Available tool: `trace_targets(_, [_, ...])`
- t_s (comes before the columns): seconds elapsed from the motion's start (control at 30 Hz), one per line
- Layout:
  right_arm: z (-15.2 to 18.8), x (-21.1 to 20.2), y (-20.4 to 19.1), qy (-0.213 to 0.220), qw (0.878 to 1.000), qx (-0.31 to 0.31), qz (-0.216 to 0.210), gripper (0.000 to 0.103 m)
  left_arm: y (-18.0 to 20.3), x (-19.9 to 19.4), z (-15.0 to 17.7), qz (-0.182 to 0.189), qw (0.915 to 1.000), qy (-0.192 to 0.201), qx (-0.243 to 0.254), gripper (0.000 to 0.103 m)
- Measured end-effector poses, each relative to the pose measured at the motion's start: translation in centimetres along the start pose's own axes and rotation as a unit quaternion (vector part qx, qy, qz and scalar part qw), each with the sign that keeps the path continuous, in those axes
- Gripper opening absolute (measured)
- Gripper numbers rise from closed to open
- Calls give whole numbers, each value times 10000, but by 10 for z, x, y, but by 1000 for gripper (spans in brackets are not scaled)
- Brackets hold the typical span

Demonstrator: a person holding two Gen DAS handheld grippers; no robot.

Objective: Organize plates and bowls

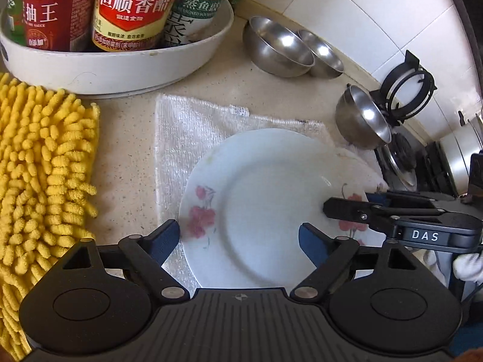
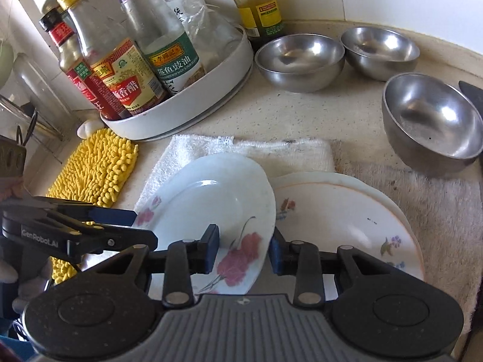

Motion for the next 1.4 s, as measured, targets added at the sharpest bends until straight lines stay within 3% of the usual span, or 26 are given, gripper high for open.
trace_targets(0.17, [2, -2, 2, 81, 9999, 46, -91, 38, 4, 8, -2, 146, 9999, -20, 75, 103])
trace_targets(0.93, [1, -26, 26, 333, 9974, 635, 86, 42, 17, 14, 1, 665, 9972, -35, -328, 102])
trace_targets(1.4, [14, -54, 56, 479, 9936, 962, 349, 42, 53, 20, -8, 1053, 9944, 69, -43, 102])
Point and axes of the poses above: each gripper's, at about its wrist camera, not at the fingertips, and x roughly the way its jaws point, y to its right, z to its underside, the point moved 5 cm from there along x, roughly the way its jaws point, and after that the axes turned 14 degrees about y, right-handed, at the moved point
